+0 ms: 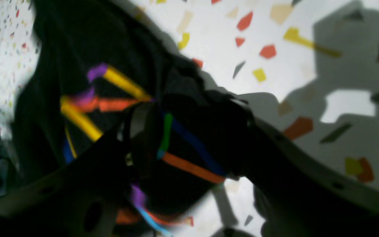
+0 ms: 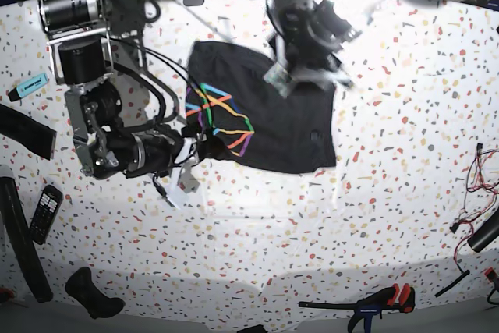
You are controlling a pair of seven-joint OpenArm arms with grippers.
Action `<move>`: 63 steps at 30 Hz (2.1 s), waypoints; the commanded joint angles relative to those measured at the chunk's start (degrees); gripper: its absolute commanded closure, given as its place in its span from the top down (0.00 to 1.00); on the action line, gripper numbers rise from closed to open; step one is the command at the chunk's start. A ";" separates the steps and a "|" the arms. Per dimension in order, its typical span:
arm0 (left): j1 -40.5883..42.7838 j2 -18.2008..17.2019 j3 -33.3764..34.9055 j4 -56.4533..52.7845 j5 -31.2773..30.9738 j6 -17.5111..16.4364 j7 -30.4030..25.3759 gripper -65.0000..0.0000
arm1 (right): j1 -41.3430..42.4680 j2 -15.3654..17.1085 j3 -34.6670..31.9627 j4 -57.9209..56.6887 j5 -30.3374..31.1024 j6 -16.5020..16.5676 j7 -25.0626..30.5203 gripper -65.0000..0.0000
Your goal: Fold the T-shirt properly
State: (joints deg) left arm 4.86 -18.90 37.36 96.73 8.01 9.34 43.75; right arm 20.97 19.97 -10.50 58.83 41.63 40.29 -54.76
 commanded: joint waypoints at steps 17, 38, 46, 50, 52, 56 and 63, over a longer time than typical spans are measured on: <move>-12.02 4.96 -6.51 -18.08 -4.85 -2.86 -0.66 0.43 | -15.37 4.70 0.15 18.18 8.61 -0.29 -3.72 0.48; -14.21 5.20 -13.94 0.81 -7.28 0.94 1.31 0.43 | -18.97 3.69 19.34 28.20 8.52 -0.29 -4.24 0.48; -3.67 1.03 -30.10 11.87 -13.25 -3.78 1.60 0.43 | -23.67 3.85 29.42 39.08 8.55 -0.29 -10.93 0.48; 6.25 -4.02 -35.85 18.21 -15.17 -4.28 1.57 0.43 | -31.45 3.85 33.70 44.68 8.55 -0.29 -10.93 0.48; 11.47 -5.75 -38.56 20.81 -15.76 -4.28 1.51 0.43 | -36.30 3.82 35.34 47.34 8.52 -0.29 -10.95 0.48; 21.64 -6.38 -44.28 25.81 -15.80 -4.98 1.55 0.43 | -46.62 3.80 38.40 51.95 8.55 -0.29 -10.93 0.48; 41.86 -6.36 -48.26 37.13 -15.56 -6.01 1.16 0.43 | -63.93 2.10 43.93 56.72 13.33 -0.29 -10.93 0.48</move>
State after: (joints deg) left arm 46.41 -24.73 -10.48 133.03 -8.29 3.14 45.98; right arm -42.74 21.30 32.93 114.52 54.08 39.72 -66.39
